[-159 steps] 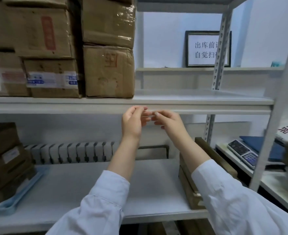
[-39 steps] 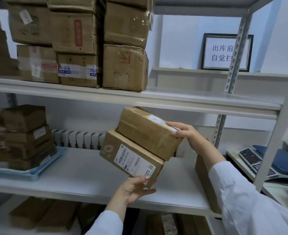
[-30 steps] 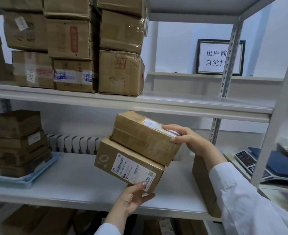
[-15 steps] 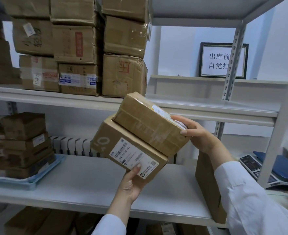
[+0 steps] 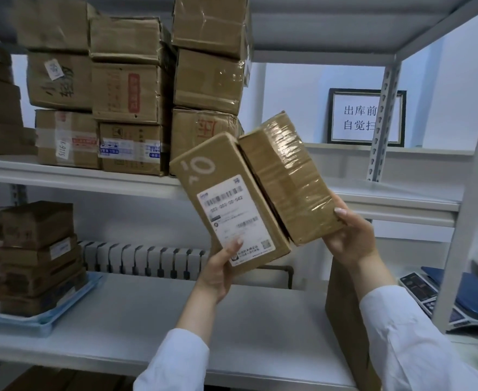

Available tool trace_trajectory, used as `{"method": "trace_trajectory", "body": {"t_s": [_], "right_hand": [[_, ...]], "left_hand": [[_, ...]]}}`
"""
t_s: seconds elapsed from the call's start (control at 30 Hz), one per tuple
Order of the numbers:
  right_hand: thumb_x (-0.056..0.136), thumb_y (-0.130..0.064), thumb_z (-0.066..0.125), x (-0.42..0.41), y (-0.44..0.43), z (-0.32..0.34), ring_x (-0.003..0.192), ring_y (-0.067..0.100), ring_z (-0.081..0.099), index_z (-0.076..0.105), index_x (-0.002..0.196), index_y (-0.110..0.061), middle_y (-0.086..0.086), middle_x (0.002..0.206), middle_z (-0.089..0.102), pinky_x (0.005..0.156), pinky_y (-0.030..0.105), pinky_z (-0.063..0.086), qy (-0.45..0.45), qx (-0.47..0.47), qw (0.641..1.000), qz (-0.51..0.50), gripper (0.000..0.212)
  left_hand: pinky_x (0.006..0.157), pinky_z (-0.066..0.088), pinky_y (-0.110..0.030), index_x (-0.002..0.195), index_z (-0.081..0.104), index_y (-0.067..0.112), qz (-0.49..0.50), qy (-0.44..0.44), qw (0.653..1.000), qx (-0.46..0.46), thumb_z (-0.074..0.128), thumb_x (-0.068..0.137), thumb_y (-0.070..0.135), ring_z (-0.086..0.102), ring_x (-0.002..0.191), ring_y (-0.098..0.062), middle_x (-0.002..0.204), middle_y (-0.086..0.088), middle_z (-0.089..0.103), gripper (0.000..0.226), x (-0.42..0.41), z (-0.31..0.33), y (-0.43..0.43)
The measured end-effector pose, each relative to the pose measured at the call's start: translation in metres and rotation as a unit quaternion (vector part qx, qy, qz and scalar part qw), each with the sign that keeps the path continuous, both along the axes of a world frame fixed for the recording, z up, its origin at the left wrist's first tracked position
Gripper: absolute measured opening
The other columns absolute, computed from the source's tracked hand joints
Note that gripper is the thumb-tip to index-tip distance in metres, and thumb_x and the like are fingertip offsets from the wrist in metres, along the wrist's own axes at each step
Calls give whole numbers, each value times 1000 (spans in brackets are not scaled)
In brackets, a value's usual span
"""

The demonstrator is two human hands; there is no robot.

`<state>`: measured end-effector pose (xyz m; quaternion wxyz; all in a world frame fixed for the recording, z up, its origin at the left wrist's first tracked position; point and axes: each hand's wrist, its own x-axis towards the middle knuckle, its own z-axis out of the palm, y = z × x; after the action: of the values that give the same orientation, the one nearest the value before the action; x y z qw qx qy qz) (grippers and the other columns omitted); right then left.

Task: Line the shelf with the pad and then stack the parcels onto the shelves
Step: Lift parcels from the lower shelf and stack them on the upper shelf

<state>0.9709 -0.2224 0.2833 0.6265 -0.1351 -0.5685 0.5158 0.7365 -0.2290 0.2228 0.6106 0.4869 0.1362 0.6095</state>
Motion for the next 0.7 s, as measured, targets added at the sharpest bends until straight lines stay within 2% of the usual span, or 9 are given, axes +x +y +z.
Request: {"method": "trace_trajectory", "body": {"t_s": [0.03,0.1,0.2,0.27,0.33,0.43,0.57,0.67,0.7], "right_hand": [[78,-15,42,1,-1,1,96,20,64,61,122,-14,5,104,68,82,29,53,27,-11,999,-13,48],[79,-21,41,1,-3,3,91,18,64,67,108,-19,1,97,70,81,31,51,65,-32,997,-42,39],[74,-31,50,0,-3,7,93,20,61,64,97,-21,-1,92,69,83,38,47,100,-74,985,-121,29],[71,-37,53,-3,-4,13,94,21,60,63,94,-23,-1,91,68,83,39,46,116,-97,975,-162,29],[73,-41,53,-6,-4,20,95,21,59,63,95,-25,0,91,68,81,38,46,129,-107,968,-186,30],[84,-42,48,-9,-6,33,104,23,55,62,98,-25,2,100,65,78,37,47,164,-126,954,-217,26],[87,-48,46,-17,-13,50,106,22,55,61,99,-28,1,105,63,84,39,47,185,-155,931,-275,28],[86,-54,45,-22,-17,60,93,18,57,60,89,-32,-2,95,64,89,41,44,134,-181,925,-307,26],[86,-55,45,-23,-17,63,91,17,57,60,88,-32,-2,92,64,88,40,44,114,-185,927,-307,27]], "left_hand": [[80,56,-31,126,53,18,5,27,999,21,89,43,45,63,110,-23,124,-7,64,94,-1,7,2],[95,50,-39,139,40,18,4,62,996,58,82,55,44,55,121,-26,134,-8,57,98,-2,19,7],[103,38,-52,143,36,21,17,97,993,59,65,59,41,56,118,-29,129,-7,60,91,-2,40,12],[97,45,-50,140,38,26,41,134,988,69,62,59,46,62,104,-24,123,-6,64,88,1,56,14],[84,54,-41,138,38,27,70,142,985,70,64,56,51,64,93,-18,111,-2,69,89,4,71,16],[77,54,-34,135,39,28,97,168,979,70,64,56,56,64,98,-18,106,1,68,88,7,89,17],[72,55,-29,130,48,24,109,221,967,59,58,71,51,62,94,-15,105,3,64,66,18,113,12],[63,56,-29,100,63,29,110,224,968,12,52,87,52,63,87,-17,94,2,67,29,24,128,9],[65,55,-30,90,62,30,113,220,969,-7,47,89,53,62,83,-15,90,3,66,27,25,131,9]]}}
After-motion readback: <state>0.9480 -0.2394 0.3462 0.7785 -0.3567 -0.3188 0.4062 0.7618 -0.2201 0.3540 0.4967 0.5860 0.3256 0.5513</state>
